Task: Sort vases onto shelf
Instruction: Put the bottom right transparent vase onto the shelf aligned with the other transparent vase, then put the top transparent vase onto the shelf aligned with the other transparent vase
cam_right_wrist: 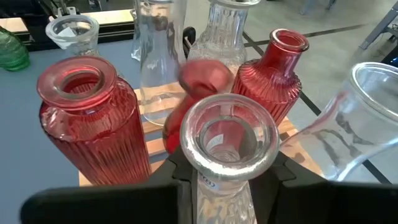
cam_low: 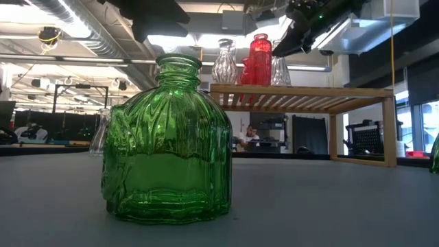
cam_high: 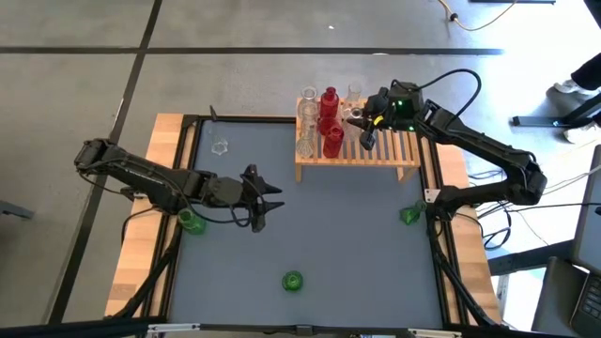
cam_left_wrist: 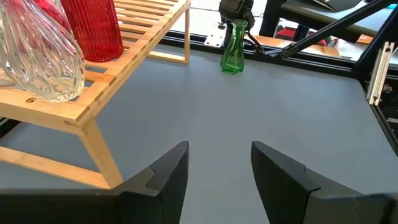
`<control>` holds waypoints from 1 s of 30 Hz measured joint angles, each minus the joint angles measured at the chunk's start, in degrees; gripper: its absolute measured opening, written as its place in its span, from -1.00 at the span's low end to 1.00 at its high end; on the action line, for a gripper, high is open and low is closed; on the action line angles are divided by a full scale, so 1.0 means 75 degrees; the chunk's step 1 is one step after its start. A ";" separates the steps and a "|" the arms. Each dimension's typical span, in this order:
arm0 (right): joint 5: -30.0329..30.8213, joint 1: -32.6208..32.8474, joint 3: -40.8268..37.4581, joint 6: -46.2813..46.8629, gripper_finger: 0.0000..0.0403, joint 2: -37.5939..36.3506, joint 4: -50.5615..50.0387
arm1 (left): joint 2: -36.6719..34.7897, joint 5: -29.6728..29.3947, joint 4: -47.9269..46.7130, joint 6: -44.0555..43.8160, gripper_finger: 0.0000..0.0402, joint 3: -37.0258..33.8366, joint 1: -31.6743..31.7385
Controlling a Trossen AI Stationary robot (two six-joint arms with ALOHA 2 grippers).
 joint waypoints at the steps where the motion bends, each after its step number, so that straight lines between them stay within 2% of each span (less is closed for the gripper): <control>1: 0.0008 0.0000 0.0000 -0.0001 -0.60 0.0000 0.0001 | 0.0000 -0.0006 0.0000 0.0000 -0.17 -0.0001 0.0000; 11: 0.0030 -0.0003 -0.0009 -0.0130 -0.43 0.0003 0.0003 | 0.0000 -0.0011 0.0000 0.0000 -0.17 -0.0001 0.0000; 24: 0.0408 -0.0003 -0.0008 -0.0128 0.02 -0.0190 -0.0027 | 0.0000 -0.0014 0.0003 -0.0003 -0.17 -0.0001 0.0000; 30: 0.0421 0.0000 0.0704 -0.0031 0.06 -0.0723 -0.0944 | 0.0000 -0.0014 0.0003 -0.0003 -0.17 -0.0001 0.0000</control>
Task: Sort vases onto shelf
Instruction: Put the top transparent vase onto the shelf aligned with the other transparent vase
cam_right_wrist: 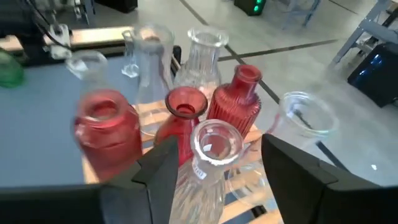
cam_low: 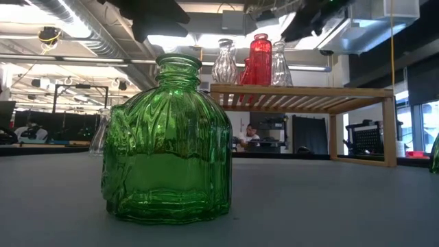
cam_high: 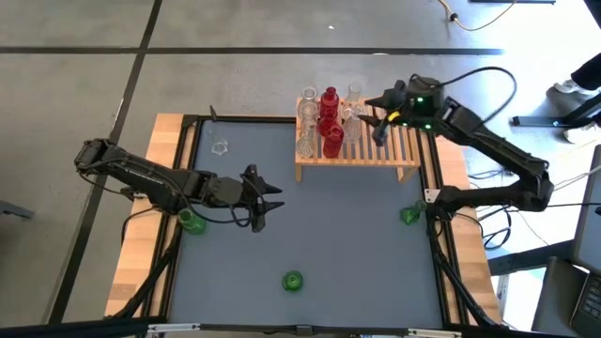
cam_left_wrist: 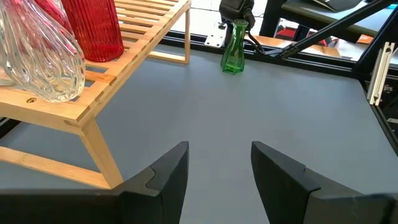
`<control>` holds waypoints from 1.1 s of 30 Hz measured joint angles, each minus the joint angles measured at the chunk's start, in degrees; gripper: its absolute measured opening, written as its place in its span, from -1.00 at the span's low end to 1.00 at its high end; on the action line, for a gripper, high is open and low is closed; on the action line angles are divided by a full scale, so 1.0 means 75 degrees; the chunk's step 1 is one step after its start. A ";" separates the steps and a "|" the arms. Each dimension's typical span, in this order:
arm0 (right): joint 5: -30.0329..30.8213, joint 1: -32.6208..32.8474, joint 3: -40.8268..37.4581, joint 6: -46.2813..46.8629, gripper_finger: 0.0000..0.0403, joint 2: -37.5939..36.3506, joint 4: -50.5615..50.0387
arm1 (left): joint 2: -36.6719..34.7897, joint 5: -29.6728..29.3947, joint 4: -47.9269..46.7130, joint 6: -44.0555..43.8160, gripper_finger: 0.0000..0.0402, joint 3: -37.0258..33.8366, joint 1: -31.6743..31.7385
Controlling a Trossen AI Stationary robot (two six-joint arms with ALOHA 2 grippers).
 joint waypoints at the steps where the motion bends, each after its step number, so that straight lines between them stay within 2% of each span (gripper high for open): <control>1: -0.0026 0.0000 0.0101 0.0068 0.06 -0.0098 -0.0176 | 0.0000 -0.0001 0.0000 0.0000 -0.17 0.0000 0.0000; 4: -0.0523 0.0038 0.0226 0.0310 0.06 -0.0455 -0.0600 | 0.0000 -0.0014 0.0000 -0.0063 -0.17 0.0000 0.0000; 8: -0.0828 0.0671 0.0048 0.0593 0.06 -0.0964 -0.0804 | -0.0135 -0.0263 -0.0050 -0.0204 -0.17 0.0000 0.0087; 13: -0.0289 0.2013 -0.0564 0.1026 0.06 -0.1483 -0.0753 | -0.0643 -0.0431 -0.0282 -0.0204 -0.14 0.0012 0.0272; 16: 0.0227 0.2869 -0.1229 0.1262 0.06 -0.1630 -0.0437 | -0.1020 -0.0455 -0.0890 -0.0368 -0.05 0.0024 0.0561; 25: 0.1324 0.4915 -0.3167 0.1329 0.06 -0.1607 0.1280 | -0.1390 -0.1312 -0.3989 -0.1233 0.40 0.0833 0.2536; 33: 0.2012 0.5678 -0.3662 0.1431 0.06 -0.1600 0.1548 | -0.1368 -0.1355 -0.5671 -0.1806 0.44 0.0949 0.4582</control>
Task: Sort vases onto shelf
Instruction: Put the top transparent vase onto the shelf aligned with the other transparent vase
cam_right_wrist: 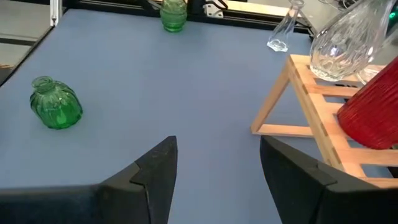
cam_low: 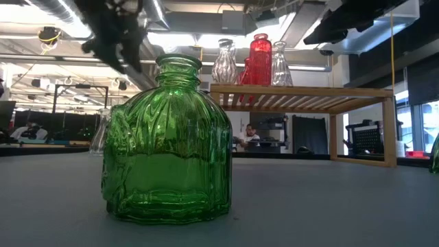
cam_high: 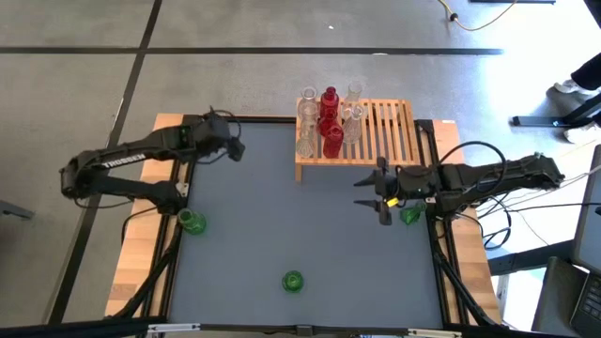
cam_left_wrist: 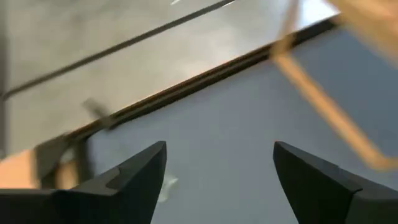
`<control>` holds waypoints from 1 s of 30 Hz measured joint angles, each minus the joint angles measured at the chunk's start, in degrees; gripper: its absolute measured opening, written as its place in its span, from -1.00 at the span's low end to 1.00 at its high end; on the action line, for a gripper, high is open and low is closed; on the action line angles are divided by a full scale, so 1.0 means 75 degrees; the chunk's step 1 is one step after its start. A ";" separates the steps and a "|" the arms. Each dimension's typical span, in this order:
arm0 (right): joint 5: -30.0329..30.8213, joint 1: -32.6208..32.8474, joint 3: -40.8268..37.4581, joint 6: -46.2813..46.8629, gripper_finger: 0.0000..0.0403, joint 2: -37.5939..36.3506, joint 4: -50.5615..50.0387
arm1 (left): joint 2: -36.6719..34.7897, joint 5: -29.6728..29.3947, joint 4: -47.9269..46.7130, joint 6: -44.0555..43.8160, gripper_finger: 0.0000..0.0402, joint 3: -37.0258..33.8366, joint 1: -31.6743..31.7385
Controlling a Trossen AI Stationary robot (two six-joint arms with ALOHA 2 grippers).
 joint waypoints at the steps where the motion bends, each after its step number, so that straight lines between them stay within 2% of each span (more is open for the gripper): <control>1: 0.0010 0.0041 0.0000 0.0023 0.06 0.0012 0.0005 | 0.0037 -0.0004 -0.0184 -0.0067 0.44 0.0001 0.0233; 6: 0.0004 0.0028 0.0000 0.0034 0.06 0.0033 0.0009 | 0.0314 0.0093 -0.0844 -0.0257 0.43 -0.0003 0.1273; 14: 0.0001 0.0025 0.0000 0.0034 0.06 0.0033 -0.0033 | 0.1053 0.0740 -0.0799 -0.0186 0.43 -0.0348 0.2412; 23: -0.0002 0.0022 0.0000 0.0031 0.06 0.0033 -0.0061 | 0.1391 0.0858 -0.0215 -0.0028 0.43 -0.0705 0.2867; 30: -0.0002 0.0022 0.0000 0.0031 0.06 0.0033 -0.0061 | 0.1392 0.0557 0.0600 -0.0234 0.43 -0.1667 0.2910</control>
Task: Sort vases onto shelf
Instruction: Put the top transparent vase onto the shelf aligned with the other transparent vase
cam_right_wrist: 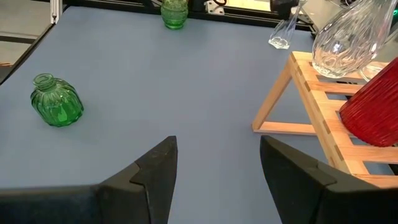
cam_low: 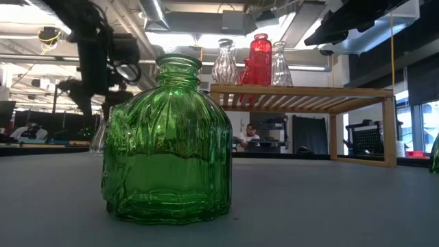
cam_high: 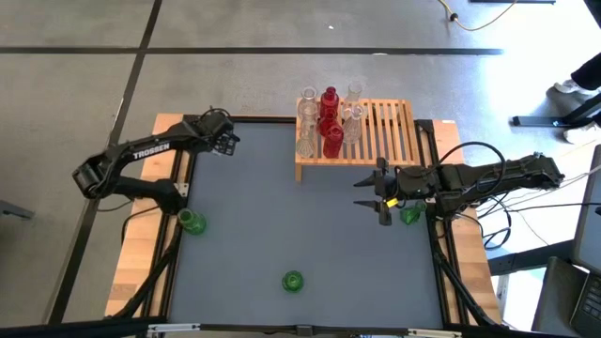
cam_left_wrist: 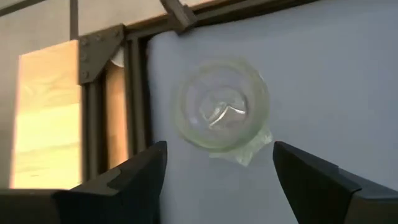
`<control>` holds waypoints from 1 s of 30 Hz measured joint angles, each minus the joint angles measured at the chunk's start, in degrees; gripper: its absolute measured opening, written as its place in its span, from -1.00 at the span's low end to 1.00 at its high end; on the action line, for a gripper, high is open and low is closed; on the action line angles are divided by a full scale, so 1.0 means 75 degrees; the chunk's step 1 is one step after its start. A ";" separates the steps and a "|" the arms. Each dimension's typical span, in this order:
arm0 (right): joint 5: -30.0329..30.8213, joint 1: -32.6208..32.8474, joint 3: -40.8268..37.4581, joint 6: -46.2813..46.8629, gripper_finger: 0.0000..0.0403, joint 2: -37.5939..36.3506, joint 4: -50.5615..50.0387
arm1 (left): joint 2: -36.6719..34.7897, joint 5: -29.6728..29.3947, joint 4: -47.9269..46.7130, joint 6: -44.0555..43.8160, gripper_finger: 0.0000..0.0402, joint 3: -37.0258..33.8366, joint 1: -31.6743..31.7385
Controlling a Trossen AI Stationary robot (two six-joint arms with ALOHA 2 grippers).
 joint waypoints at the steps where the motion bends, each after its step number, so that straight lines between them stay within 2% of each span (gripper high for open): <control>1: -0.0001 0.0000 0.0000 0.0000 0.06 0.0000 0.0000 | 0.0002 0.0002 0.0276 0.0005 0.43 -0.0171 0.0000; 10: 0.0006 0.0000 0.0000 0.0000 0.06 0.0000 0.0003 | 0.0000 -0.0458 0.2658 0.0413 0.43 -0.1338 0.0000; 15: 0.0006 -0.0002 0.0000 0.0000 0.06 0.0000 0.0012 | -0.0008 -0.0468 0.3046 0.0725 0.36 -0.1500 -0.0053; 26: 0.0012 -0.0003 0.0000 0.0006 0.06 0.0000 0.0061 | -0.0034 -0.0502 0.3091 0.1009 -0.18 -0.1482 -0.0363; 30: 0.0013 -0.0003 0.0000 0.0006 0.06 0.0000 0.0061 | -0.0120 -0.0554 0.3079 0.1046 -0.30 -0.1480 -0.0684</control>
